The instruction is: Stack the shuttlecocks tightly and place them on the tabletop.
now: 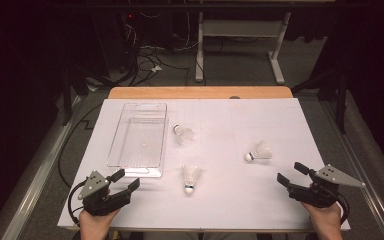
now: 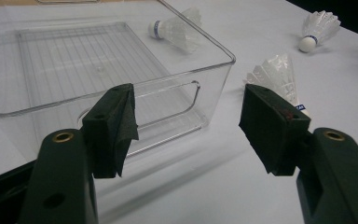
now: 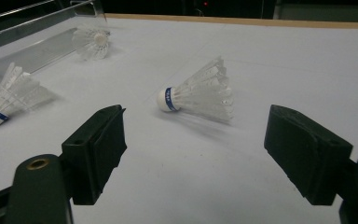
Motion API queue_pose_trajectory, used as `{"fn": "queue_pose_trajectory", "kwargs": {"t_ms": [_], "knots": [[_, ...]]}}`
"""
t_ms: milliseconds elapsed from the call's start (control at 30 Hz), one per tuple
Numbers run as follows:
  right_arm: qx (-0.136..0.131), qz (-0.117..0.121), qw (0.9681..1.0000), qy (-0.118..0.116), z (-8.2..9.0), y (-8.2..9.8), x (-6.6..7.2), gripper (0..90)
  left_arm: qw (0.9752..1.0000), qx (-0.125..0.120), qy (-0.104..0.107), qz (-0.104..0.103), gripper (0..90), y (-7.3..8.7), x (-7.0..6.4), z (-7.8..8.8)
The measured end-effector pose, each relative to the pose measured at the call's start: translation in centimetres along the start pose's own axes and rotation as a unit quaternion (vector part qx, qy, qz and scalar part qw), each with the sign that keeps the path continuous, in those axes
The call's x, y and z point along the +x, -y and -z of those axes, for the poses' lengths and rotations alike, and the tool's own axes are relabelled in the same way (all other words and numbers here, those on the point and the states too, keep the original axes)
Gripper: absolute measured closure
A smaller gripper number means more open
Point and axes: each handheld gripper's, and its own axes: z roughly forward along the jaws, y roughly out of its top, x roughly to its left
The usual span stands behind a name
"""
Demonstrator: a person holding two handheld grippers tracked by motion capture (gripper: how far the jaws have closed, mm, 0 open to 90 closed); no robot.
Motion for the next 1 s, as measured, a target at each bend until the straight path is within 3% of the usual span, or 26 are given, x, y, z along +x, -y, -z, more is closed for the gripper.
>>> {"fn": "queue_pose_trajectory", "kwargs": {"t_ms": [267, 533, 1000], "knots": [[0.001, 0.000, 1.0000, 0.002, 0.0, 0.0, 0.0, 20.5, 1.0000, 0.002, 0.006, -0.006, 37.0, -0.1, -0.3, -0.1], [0.001, 0.001, 1.0000, 0.002, 0.0, 0.0, 0.0, 20.5, 0.9994, 0.011, 0.013, -0.030, 37.8, -0.2, -1.3, -0.6], [-0.001, 0.002, 1.0000, -0.001, 0.0, 0.0, 0.1, 20.5, 0.9986, 0.023, 0.027, -0.038, 39.3, -0.4, -2.5, -1.4]]}}
